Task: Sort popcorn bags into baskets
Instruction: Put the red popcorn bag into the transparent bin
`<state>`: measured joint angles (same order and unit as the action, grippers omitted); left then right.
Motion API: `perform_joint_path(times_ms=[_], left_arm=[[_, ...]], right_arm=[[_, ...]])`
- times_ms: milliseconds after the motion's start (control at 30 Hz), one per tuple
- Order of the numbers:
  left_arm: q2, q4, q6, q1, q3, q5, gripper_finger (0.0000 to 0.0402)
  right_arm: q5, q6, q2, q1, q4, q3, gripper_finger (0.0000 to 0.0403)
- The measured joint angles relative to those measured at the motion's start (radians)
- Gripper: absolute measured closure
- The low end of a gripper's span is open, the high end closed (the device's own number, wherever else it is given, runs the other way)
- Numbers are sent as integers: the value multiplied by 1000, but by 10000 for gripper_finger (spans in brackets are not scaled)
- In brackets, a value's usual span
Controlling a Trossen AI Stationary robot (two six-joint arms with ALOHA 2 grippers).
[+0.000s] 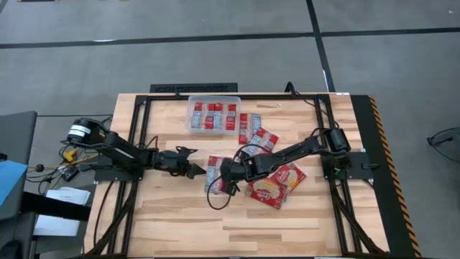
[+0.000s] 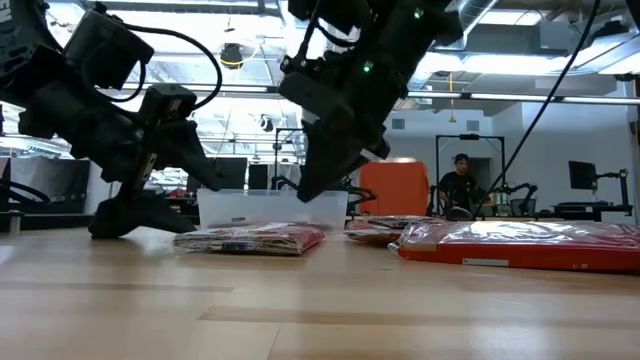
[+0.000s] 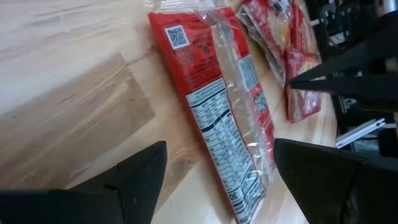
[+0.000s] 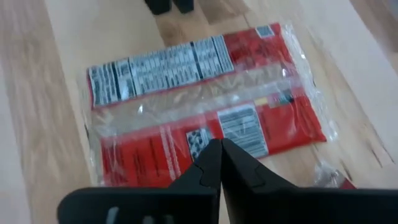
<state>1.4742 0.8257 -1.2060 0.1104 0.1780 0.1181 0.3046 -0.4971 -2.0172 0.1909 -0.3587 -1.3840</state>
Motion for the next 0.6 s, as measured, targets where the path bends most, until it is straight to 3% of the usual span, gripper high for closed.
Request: perform_joint_path(times_ms=[233,600], left_arm=[[0,4,-14,-3,-1,-5,116],[1,5,-21,-3,-2,-5,116]], right_arm=[[-14,1,0,-24,64,32,392],[39,1,0,-12,50,32,380]])
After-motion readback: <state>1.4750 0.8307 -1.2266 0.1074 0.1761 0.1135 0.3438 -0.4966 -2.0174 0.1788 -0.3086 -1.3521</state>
